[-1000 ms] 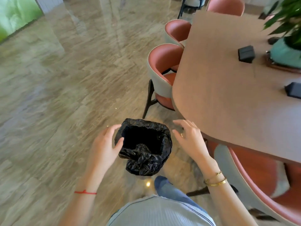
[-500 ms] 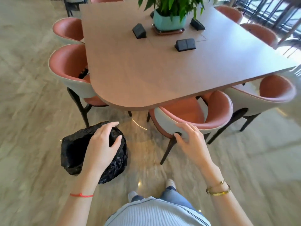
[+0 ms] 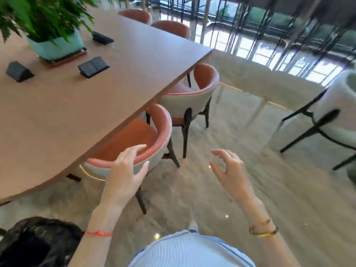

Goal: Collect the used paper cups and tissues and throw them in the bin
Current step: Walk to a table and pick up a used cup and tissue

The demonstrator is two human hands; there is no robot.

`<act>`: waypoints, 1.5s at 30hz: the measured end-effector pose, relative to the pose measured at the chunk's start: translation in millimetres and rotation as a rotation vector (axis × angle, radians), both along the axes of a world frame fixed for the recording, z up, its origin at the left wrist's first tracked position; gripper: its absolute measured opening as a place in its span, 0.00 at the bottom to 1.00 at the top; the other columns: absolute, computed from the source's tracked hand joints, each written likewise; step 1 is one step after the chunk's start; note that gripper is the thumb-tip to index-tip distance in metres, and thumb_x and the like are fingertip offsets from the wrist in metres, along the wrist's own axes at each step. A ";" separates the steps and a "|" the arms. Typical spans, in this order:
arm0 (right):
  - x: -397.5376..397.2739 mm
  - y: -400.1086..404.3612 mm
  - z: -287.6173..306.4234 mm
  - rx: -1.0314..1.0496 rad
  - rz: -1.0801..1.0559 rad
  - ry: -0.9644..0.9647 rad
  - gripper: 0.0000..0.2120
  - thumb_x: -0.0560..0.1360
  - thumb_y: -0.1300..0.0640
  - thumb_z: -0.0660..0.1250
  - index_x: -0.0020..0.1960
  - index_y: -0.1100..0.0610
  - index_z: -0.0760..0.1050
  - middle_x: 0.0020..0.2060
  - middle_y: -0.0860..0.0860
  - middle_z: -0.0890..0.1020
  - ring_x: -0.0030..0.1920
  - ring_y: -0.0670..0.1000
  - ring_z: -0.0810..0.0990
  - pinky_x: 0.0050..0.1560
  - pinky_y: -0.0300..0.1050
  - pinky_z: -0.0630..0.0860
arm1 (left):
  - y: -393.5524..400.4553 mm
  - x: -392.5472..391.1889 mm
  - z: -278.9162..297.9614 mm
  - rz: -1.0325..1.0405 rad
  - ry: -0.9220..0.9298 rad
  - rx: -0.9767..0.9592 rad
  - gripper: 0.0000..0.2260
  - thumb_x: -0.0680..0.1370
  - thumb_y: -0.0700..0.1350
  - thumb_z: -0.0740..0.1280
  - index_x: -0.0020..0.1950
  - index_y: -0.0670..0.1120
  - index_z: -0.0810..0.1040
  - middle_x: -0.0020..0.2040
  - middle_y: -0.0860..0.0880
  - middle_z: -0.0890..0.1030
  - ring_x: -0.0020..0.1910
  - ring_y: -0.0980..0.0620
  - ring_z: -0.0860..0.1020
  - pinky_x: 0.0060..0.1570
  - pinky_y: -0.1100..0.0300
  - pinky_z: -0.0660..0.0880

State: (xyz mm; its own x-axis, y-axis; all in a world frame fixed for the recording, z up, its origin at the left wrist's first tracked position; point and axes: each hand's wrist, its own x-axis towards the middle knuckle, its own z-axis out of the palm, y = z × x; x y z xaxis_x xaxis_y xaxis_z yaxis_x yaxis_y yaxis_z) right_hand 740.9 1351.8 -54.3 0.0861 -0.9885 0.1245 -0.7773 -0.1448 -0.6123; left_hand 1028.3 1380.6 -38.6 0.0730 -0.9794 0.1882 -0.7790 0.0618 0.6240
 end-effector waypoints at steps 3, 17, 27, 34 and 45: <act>-54.3 -18.4 3.8 0.009 -0.094 0.016 0.15 0.75 0.56 0.70 0.61 0.54 0.76 0.56 0.48 0.80 0.58 0.47 0.75 0.58 0.35 0.67 | -47.3 -55.9 3.5 -0.096 0.002 -0.005 0.19 0.75 0.44 0.71 0.66 0.50 0.74 0.59 0.54 0.78 0.59 0.55 0.75 0.61 0.59 0.72; -189.6 -159.4 -14.4 0.041 -0.413 -0.066 0.14 0.75 0.59 0.70 0.59 0.57 0.77 0.54 0.49 0.81 0.56 0.50 0.76 0.59 0.43 0.72 | -270.8 -206.7 -8.7 -0.392 -0.015 0.036 0.20 0.75 0.42 0.71 0.66 0.48 0.74 0.61 0.50 0.78 0.61 0.51 0.76 0.63 0.53 0.71; -274.7 -386.9 -7.1 -0.029 -0.493 -0.077 0.13 0.74 0.57 0.70 0.59 0.54 0.77 0.54 0.47 0.80 0.55 0.48 0.77 0.59 0.40 0.72 | -511.2 -299.1 4.8 -0.497 -0.031 -0.049 0.20 0.74 0.43 0.71 0.66 0.47 0.74 0.58 0.50 0.79 0.58 0.51 0.77 0.60 0.54 0.73; -333.8 -505.0 -7.6 -0.012 -0.574 -0.084 0.13 0.74 0.58 0.70 0.58 0.56 0.78 0.54 0.49 0.81 0.55 0.51 0.77 0.59 0.45 0.73 | -650.5 -363.4 1.2 -0.592 -0.041 -0.022 0.20 0.75 0.45 0.70 0.67 0.48 0.73 0.60 0.51 0.79 0.60 0.55 0.76 0.61 0.63 0.69; -470.9 -722.3 -17.7 -0.014 -0.580 -0.079 0.14 0.75 0.57 0.69 0.61 0.54 0.77 0.55 0.48 0.80 0.56 0.47 0.76 0.60 0.41 0.72 | -872.4 -494.9 -18.4 -0.600 -0.016 -0.021 0.20 0.75 0.42 0.71 0.66 0.48 0.74 0.60 0.50 0.79 0.61 0.51 0.76 0.62 0.53 0.73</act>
State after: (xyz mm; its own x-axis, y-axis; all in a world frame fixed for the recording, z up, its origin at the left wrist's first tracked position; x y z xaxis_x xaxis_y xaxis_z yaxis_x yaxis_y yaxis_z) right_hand 270.0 629.5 -72.0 -0.4790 -0.8693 0.1216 -0.6839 0.2827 -0.6726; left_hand 533.4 508.2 -57.0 -0.4950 -0.8446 0.2040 -0.6134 0.5059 0.6065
